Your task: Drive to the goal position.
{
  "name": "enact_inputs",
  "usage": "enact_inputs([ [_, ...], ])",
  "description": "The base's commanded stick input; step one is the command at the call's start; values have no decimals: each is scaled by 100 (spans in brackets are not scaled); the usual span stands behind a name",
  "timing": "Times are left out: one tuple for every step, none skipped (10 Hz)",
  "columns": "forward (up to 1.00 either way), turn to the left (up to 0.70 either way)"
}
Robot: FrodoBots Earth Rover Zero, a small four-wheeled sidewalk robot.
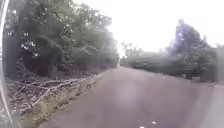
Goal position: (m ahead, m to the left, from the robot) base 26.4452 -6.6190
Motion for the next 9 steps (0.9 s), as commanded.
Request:
enact_inputs([
  [70, 1],
  [70, 1],
  [70, 1],
  [70, 1],
  [70, -6],
  [70, -24],
  [70, -34],
  [70, -34],
  [70, -34],
])
